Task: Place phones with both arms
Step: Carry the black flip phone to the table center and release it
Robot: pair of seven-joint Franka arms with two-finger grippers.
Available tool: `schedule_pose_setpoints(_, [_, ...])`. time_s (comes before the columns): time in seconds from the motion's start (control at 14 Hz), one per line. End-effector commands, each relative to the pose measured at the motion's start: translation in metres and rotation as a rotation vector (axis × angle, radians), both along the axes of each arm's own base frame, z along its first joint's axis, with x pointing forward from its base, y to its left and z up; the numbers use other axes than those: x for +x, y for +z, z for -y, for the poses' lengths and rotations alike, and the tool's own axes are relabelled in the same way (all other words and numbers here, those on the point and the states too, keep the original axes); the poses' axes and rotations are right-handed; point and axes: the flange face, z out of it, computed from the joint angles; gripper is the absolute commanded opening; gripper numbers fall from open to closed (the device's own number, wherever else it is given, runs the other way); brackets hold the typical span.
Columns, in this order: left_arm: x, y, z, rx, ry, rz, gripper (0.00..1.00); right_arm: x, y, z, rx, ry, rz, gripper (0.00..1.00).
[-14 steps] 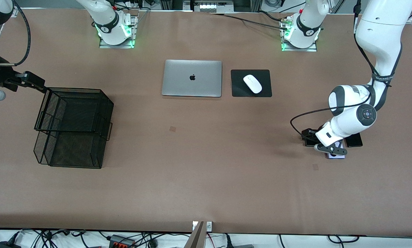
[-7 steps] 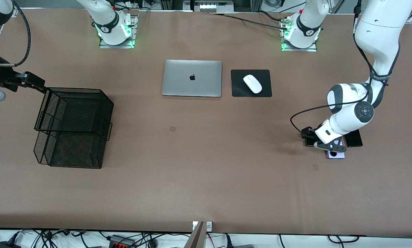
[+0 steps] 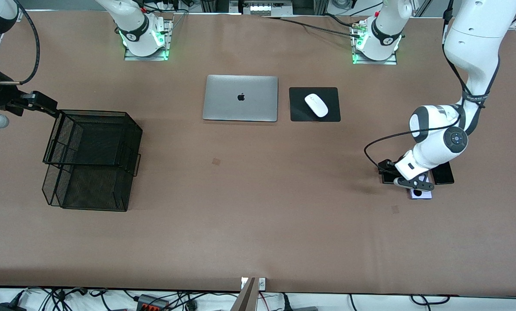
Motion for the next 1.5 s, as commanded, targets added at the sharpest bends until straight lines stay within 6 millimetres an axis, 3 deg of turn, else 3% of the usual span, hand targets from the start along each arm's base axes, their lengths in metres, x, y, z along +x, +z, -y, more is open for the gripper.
schedule_pose_setpoints(0.0, [-0.001, -0.002, -0.001, -0.011, -0.011, 0.016, 0.97, 0.003, -0.004, -0.003, 0.009, 0.011, 0.002, 1.00])
schedule_pose_setpoints(0.14, [-0.001, -0.001, -0.001, -0.010, -0.013, 0.016, 0.88, 0.003, -0.004, -0.003, 0.011, 0.011, 0.004, 1.00])
schedule_pose_setpoints(0.43, [0.004, 0.010, 0.001, -0.013, 0.009, 0.021, 0.53, 0.004, -0.007, -0.005, 0.013, 0.015, -0.005, 1.00])
schedule_pose_setpoints(0.57, [0.014, 0.031, 0.018, -0.026, 0.069, -0.029, 0.51, 0.007, -0.012, -0.004, 0.014, 0.012, -0.010, 1.00])
schedule_pose_setpoints(0.86, [0.036, 0.090, 0.110, -0.046, 0.222, -0.144, 0.51, 0.009, -0.017, -0.010, 0.016, 0.023, -0.018, 1.00])
schedule_pose_setpoints(1.07, [0.045, 0.138, 0.211, -0.063, 0.332, -0.114, 0.47, 0.015, -0.023, -0.014, 0.019, 0.029, -0.013, 1.00])
schedule_pose_setpoints(1.21, [0.047, 0.149, 0.280, -0.094, 0.390, -0.100, 0.47, 0.020, -0.029, -0.018, 0.048, 0.025, -0.003, 1.00])
schedule_pose_setpoints(1.35, [0.042, 0.145, 0.338, -0.109, 0.389, -0.083, 0.46, 0.023, -0.036, -0.023, 0.064, 0.030, -0.011, 1.00])
schedule_pose_setpoints(1.43, [0.033, 0.140, 0.375, -0.120, 0.356, -0.081, 0.45, 0.024, -0.039, -0.039, 0.065, 0.053, -0.013, 1.00])
